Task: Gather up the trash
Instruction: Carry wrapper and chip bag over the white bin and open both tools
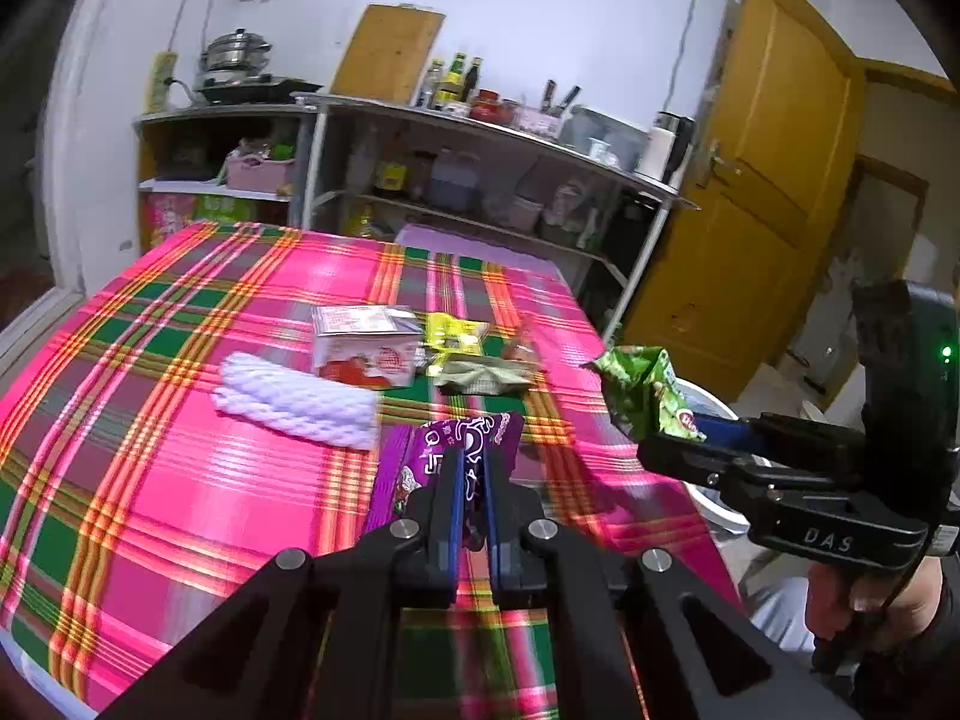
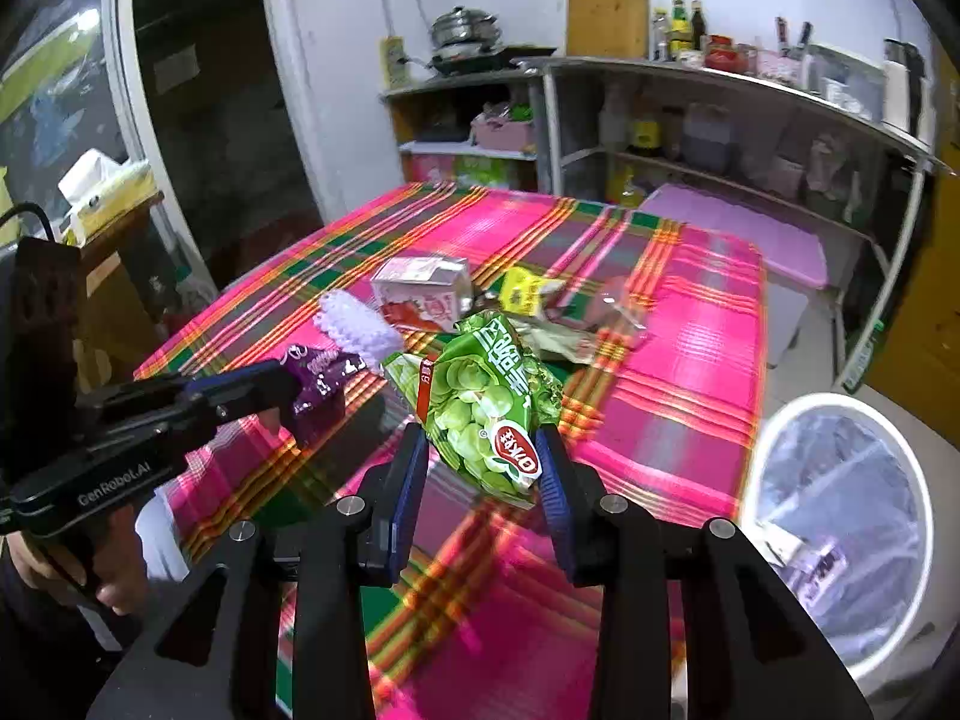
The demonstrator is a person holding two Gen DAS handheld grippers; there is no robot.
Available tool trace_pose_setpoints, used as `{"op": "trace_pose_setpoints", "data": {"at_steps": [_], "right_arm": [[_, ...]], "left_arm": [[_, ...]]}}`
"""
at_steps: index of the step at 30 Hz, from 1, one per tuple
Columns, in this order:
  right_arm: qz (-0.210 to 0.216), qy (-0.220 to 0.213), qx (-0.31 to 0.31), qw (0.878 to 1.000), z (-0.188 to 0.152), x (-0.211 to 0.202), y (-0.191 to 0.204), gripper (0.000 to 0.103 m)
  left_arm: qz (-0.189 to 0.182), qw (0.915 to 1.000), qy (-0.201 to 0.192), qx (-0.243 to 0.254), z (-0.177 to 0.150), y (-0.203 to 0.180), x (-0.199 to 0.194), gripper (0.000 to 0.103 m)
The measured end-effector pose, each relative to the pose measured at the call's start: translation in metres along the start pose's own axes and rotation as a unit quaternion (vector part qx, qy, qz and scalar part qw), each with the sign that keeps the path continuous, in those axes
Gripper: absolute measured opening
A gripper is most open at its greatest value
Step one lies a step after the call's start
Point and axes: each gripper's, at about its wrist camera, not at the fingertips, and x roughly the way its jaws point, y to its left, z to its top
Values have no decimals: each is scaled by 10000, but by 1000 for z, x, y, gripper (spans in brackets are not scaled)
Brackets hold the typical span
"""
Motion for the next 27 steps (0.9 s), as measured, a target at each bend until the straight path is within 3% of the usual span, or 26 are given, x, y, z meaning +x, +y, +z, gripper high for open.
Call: {"op": "trace_pose_setpoints", "data": {"at_steps": [27], "right_arm": [[-984,-491,1166,9871,-49,-89,-109,38]], "left_arm": [[-650,9953,224,684,8,-103,30,6]]}}
